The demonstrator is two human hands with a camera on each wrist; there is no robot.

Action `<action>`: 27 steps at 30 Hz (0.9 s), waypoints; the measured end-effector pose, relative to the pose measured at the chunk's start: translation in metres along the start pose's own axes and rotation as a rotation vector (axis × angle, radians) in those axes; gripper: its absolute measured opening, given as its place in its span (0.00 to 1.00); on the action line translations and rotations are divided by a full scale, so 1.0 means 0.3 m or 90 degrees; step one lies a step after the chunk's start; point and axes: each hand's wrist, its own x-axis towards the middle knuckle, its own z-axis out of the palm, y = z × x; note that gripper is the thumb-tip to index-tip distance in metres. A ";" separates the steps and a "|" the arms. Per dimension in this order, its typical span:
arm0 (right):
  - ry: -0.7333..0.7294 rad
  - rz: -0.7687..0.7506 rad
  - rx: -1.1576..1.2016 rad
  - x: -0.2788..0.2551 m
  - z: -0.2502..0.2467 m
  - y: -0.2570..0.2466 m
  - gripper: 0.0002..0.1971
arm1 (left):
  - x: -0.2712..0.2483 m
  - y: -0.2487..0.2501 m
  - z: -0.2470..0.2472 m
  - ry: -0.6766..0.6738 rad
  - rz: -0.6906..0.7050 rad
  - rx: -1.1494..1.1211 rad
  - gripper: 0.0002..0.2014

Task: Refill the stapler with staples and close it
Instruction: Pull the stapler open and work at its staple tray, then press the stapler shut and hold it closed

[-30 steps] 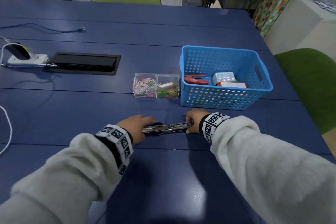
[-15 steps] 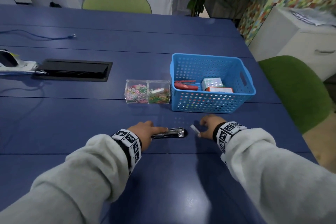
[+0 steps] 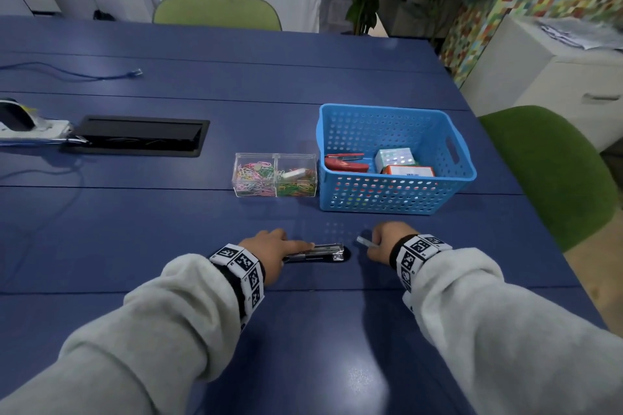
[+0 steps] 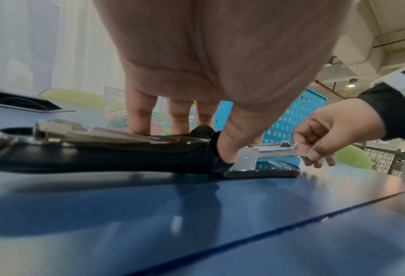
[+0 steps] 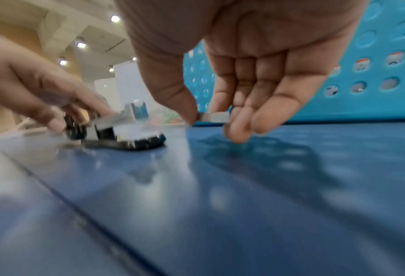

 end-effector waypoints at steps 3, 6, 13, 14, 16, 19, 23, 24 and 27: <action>0.085 -0.012 0.158 -0.020 -0.012 0.002 0.05 | -0.001 0.000 0.001 0.008 0.004 -0.003 0.36; 0.114 -0.074 0.253 -0.044 -0.026 -0.020 0.09 | -0.001 -0.002 0.001 0.008 0.005 -0.004 0.37; 0.065 -0.157 0.198 -0.062 -0.038 -0.097 0.11 | -0.002 0.000 -0.004 0.009 0.007 -0.003 0.35; 0.064 -0.160 0.174 -0.065 -0.040 -0.105 0.12 | -0.002 -0.001 -0.003 0.010 0.007 -0.004 0.35; 0.061 -0.162 0.136 -0.067 -0.045 -0.114 0.12 | -0.002 0.000 -0.004 0.013 0.008 -0.004 0.35; 0.050 -0.163 0.098 -0.065 -0.047 -0.130 0.12 | -0.004 -0.002 -0.003 0.013 0.011 -0.004 0.35; 0.043 -0.171 0.052 -0.063 -0.062 -0.155 0.12 | -0.004 -0.004 -0.003 0.018 0.009 -0.006 0.34; 0.038 -0.173 0.034 -0.063 -0.066 -0.160 0.12 | -0.004 -0.004 -0.003 0.020 0.009 -0.007 0.34; 0.013 -0.183 -0.021 -0.058 -0.069 -0.176 0.13 | -0.007 -0.003 -0.003 0.026 0.011 -0.012 0.33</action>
